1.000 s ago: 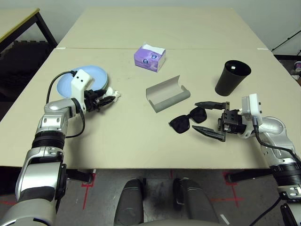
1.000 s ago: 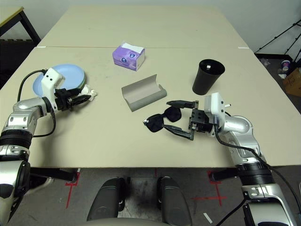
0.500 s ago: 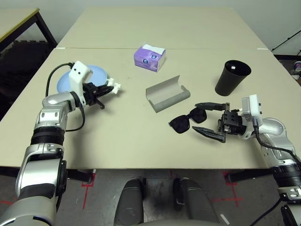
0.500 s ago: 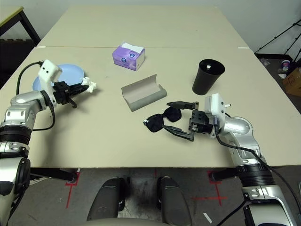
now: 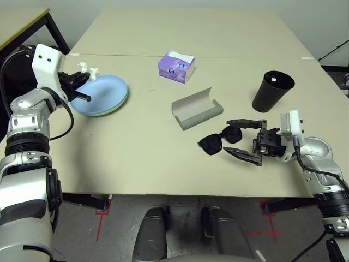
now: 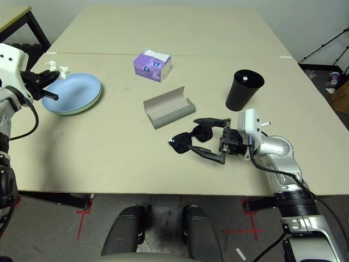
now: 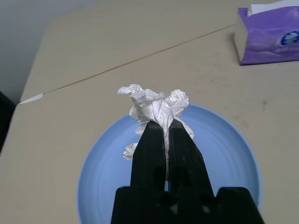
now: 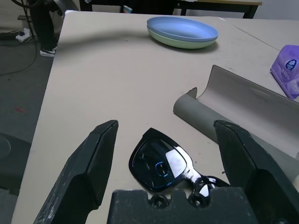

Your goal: Organize and tidy the items on the table.

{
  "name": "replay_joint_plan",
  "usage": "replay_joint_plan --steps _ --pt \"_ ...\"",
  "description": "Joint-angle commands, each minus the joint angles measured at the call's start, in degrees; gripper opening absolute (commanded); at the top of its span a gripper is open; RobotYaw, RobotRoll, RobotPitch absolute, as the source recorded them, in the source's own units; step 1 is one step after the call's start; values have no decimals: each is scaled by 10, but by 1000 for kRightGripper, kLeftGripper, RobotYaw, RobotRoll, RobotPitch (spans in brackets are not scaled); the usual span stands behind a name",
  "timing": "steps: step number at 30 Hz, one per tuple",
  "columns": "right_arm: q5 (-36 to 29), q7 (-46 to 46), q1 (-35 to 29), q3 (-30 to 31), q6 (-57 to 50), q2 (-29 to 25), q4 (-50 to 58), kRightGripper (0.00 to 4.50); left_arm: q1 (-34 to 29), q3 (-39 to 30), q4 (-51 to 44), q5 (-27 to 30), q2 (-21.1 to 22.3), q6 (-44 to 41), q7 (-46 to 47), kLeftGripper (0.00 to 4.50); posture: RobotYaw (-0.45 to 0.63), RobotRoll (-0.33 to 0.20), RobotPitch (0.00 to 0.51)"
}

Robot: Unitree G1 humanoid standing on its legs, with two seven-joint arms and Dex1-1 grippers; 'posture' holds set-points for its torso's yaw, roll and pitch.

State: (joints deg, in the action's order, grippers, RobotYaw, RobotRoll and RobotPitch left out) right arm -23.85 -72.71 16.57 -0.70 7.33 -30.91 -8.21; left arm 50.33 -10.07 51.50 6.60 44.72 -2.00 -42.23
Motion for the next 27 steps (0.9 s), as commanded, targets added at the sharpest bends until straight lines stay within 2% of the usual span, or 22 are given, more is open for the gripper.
replay_joint_plan --steps 1,8,10,16,19,23,27 --pt "-2 3 -7 1 -8 -6 16 4500 -13 7 9 -5 -7 4 -6 1083 24 0 117" --pt "-4 5 -8 -3 -13 -10 21 4500 -15 4 6 1 -12 8 -25 3839 20 0 116" --pt "-3 5 -9 -4 -12 -10 22 4500 -13 3 7 2 -12 8 -29 4482 18 0 114" --pt "-4 5 -8 -6 -11 -12 19 4500 6 3 13 6 -19 10 -45 4482 9 0 110" --pt "2 6 -1 -10 -6 -18 8 4500 7 7 -8 15 -27 10 -83 4482 9 0 111" --pt "7 2 38 -21 11 -37 -38 4500 -47 22 -116 52 -48 -6 -175 4482 11 0 113" --pt "5 -18 62 -16 15 -48 -60 4500 -96 41 -208 75 -60 -31 -227 4482 23 0 120"
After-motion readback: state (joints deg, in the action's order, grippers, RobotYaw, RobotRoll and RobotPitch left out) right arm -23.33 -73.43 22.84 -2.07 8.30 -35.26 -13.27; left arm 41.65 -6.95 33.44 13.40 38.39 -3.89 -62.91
